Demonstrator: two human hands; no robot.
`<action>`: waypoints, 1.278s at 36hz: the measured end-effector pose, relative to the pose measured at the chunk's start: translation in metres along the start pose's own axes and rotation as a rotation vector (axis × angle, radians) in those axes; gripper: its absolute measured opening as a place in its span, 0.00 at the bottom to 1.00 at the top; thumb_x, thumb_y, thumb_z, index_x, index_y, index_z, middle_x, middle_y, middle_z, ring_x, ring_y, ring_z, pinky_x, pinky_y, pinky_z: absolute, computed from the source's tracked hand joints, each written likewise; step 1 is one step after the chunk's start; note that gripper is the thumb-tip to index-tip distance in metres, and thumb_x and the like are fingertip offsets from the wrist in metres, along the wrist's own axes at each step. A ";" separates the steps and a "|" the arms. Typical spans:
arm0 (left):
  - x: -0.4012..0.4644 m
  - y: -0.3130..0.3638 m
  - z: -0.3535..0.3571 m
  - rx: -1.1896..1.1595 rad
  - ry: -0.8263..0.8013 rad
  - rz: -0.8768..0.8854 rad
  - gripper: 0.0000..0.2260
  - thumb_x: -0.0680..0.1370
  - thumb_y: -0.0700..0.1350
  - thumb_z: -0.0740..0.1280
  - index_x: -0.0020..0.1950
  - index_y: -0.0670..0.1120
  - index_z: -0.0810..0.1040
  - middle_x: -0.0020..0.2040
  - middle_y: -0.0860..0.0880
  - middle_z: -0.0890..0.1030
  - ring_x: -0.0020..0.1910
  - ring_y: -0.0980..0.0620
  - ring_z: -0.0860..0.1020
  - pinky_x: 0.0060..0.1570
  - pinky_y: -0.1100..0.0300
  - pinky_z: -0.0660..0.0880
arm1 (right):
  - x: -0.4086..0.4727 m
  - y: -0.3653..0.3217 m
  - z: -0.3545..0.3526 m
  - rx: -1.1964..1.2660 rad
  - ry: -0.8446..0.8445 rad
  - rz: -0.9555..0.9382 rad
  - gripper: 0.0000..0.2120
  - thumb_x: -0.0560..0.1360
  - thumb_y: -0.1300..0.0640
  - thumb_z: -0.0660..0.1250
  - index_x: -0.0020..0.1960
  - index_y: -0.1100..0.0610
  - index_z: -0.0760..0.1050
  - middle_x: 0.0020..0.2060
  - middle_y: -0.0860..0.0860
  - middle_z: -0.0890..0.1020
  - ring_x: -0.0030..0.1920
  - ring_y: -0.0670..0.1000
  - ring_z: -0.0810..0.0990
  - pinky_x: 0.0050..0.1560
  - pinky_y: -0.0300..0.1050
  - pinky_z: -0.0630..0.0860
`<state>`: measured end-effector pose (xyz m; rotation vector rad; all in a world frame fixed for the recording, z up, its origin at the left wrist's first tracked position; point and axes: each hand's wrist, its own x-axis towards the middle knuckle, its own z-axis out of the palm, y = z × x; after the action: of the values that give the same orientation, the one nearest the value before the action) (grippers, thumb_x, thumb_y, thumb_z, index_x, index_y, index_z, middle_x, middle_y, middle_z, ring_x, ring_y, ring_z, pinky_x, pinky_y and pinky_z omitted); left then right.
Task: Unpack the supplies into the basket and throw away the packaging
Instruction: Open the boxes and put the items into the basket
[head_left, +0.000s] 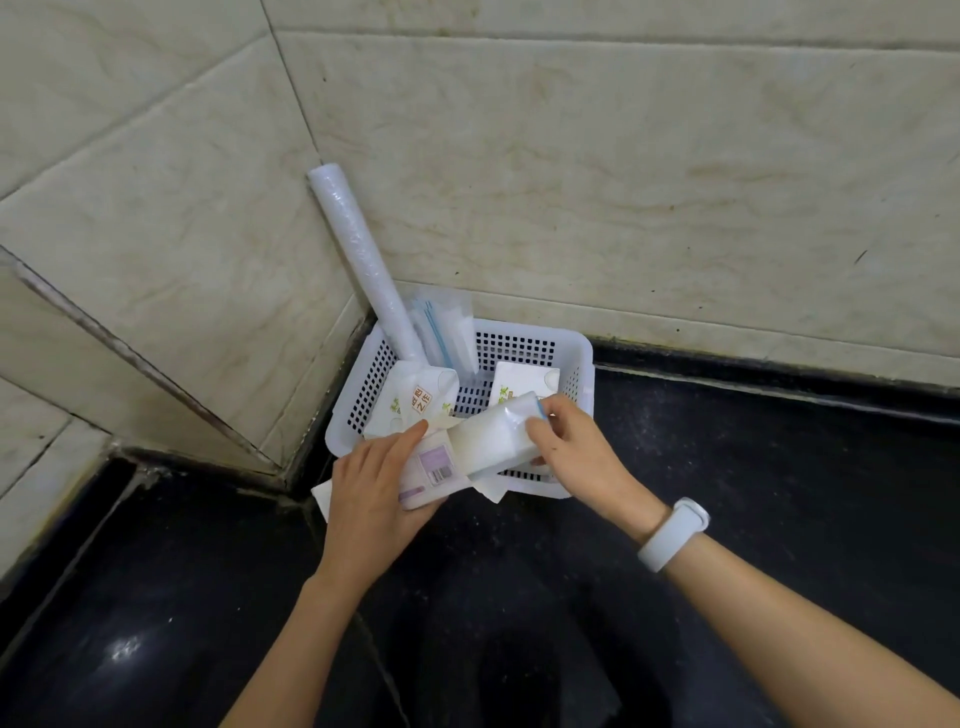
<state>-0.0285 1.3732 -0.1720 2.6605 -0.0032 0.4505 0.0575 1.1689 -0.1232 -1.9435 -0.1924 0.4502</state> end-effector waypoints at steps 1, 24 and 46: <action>-0.001 0.001 0.001 0.010 -0.011 -0.007 0.36 0.65 0.54 0.77 0.68 0.52 0.65 0.55 0.49 0.77 0.53 0.51 0.70 0.52 0.55 0.66 | 0.000 0.002 0.002 0.021 -0.015 0.020 0.08 0.78 0.56 0.57 0.54 0.58 0.69 0.52 0.59 0.79 0.49 0.58 0.78 0.51 0.57 0.79; -0.044 -0.018 -0.006 -0.059 -0.212 -0.349 0.32 0.64 0.63 0.67 0.65 0.60 0.60 0.54 0.61 0.72 0.51 0.56 0.72 0.48 0.57 0.70 | 0.141 0.024 0.012 -0.352 0.020 -0.088 0.17 0.79 0.61 0.55 0.68 0.61 0.66 0.55 0.58 0.77 0.45 0.50 0.75 0.44 0.38 0.71; -0.059 -0.020 0.047 0.005 -0.534 -0.433 0.42 0.64 0.66 0.68 0.70 0.53 0.53 0.65 0.53 0.69 0.61 0.51 0.70 0.59 0.52 0.67 | 0.156 0.038 0.063 -1.330 -0.192 -0.256 0.20 0.75 0.52 0.60 0.65 0.57 0.67 0.62 0.57 0.73 0.63 0.57 0.67 0.61 0.55 0.63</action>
<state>-0.0686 1.3673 -0.2392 2.5992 0.3997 -0.3972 0.1723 1.2591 -0.2142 -3.0834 -1.0638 0.3480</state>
